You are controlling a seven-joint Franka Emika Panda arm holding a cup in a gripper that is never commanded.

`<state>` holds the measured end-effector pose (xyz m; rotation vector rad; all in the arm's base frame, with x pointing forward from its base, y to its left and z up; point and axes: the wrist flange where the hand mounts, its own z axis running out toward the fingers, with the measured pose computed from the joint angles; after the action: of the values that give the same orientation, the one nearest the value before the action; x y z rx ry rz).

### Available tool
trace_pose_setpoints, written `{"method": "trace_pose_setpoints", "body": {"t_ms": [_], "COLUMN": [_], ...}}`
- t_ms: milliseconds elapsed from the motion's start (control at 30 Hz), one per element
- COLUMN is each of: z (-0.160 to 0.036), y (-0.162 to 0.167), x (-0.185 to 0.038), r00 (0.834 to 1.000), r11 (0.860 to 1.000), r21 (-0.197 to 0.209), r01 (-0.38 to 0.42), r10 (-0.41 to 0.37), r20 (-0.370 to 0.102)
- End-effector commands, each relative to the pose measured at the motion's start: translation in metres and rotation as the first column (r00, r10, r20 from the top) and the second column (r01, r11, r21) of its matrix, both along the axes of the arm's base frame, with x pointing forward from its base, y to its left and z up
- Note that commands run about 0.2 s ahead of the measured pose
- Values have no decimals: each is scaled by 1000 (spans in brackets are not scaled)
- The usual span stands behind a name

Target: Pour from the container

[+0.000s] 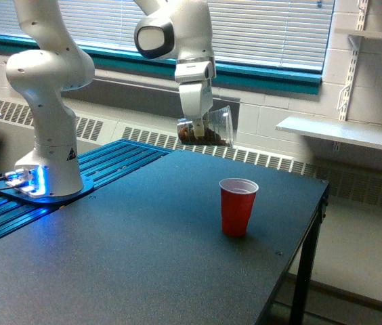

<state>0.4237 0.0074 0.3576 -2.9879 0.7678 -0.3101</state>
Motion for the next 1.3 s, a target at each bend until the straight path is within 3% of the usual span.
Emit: {"method": "trace_pose_setpoints", "body": {"t_ms": [33, 700, 1300], "z": [-5, -29, -36], "y": [12, 33, 37], "x": [4, 17, 23], "r00": [1000, 993, 982], "r11": [1000, 997, 988], "r21": [-11, -78, -141], "r01": [13, 29, 61], "r10": [-13, -38, -85], "r20": [-21, -111, -168]}}
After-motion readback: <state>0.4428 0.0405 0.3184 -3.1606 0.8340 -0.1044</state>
